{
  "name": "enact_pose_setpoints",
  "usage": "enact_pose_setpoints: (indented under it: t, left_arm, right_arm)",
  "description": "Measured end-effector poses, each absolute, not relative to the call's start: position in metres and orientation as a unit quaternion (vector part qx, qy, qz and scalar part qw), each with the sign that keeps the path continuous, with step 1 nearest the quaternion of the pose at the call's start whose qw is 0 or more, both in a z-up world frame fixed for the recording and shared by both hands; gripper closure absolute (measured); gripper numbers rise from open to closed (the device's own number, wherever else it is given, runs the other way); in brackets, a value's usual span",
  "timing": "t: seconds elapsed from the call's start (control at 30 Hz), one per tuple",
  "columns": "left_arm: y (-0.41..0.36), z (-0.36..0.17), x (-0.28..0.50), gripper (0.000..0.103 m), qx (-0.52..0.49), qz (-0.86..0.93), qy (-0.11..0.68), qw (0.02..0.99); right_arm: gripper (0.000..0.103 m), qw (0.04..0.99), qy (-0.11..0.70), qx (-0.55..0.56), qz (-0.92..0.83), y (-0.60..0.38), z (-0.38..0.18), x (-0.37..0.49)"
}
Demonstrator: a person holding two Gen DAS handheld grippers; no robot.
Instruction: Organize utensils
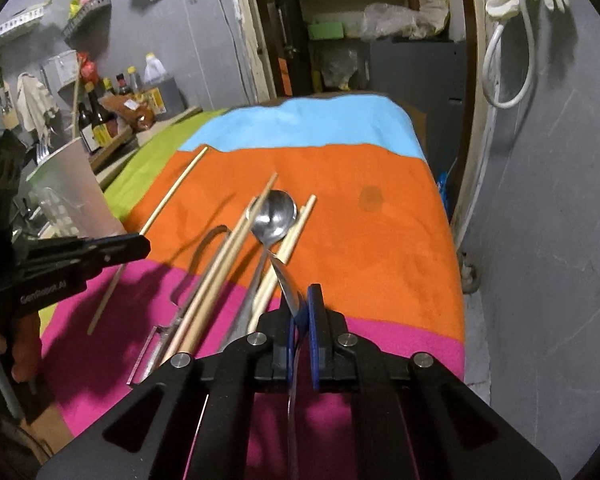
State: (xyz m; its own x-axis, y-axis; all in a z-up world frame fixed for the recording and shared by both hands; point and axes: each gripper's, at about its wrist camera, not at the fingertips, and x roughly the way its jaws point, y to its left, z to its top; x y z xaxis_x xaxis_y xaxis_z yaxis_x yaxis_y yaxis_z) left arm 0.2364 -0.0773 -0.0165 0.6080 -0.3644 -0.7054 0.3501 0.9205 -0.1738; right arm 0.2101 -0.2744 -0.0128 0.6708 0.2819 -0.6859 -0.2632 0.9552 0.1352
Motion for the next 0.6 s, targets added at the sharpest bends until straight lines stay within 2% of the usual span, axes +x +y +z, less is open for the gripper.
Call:
enact_pose_setpoints:
  t: [0.23,0.6]
  left_arm:
    - [-0.073,0.003,0.218,0.101,-0.038,-0.210,0.338,0.917]
    - [-0.049,0.049,0.189,0.101,-0.064,-0.193,0.193,0.960]
  right_arm:
    - [0.099,0.941,0.310,0.000,0.135,-0.263,0.006,0.191]
    - [0.099,0.981,0.131,0.011,0.140,-0.228,0.055,0.164]
